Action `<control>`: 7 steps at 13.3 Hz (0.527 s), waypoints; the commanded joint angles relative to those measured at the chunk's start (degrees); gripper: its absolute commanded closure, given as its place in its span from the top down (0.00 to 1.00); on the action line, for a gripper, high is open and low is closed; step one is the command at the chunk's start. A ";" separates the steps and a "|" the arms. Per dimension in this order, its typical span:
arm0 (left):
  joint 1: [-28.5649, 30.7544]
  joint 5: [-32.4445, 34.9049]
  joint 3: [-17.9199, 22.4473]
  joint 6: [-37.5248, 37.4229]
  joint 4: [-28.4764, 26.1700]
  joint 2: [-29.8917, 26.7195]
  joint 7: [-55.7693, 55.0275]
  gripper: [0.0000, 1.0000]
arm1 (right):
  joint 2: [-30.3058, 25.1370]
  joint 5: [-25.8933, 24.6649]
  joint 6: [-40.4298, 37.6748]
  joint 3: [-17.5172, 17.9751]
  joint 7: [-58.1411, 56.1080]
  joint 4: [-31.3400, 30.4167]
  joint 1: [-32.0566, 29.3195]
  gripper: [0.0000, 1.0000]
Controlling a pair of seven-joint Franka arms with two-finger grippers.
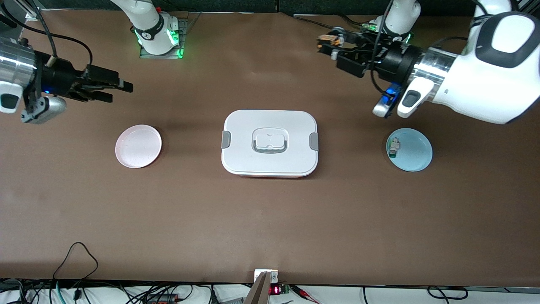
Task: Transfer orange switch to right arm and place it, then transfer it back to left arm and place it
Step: 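Carry the switch above the box while the right gripper reaches toward it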
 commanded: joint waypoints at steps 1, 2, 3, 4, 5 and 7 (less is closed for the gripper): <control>-1.28 -4.88 -2.78 5.41 0.01 3.11 -3.82 0.12 | -0.69 7.24 3.64 1.22 -0.83 -3.76 -0.18 1.00; -3.11 -8.73 -2.78 10.13 -1.38 3.47 -6.70 0.11 | -0.78 10.84 4.95 1.23 -1.09 -4.64 -0.18 1.00; -5.66 -10.25 -2.78 14.96 -1.75 3.82 -9.26 0.11 | -0.86 13.05 6.53 1.31 -1.70 -5.35 -0.09 1.00; -8.21 -10.79 -2.78 19.45 -1.49 4.61 -10.85 0.11 | -0.95 14.38 8.20 1.58 -2.41 -5.96 0.00 1.00; -10.84 -11.84 -2.78 23.41 -1.40 5.14 -11.47 0.11 | -0.78 16.40 9.18 2.10 -3.37 -6.23 0.00 1.00; -12.79 -13.34 -2.78 27.04 -0.96 6.37 -11.04 0.11 | -0.69 23.67 10.41 2.28 -7.49 -8.33 -0.09 1.00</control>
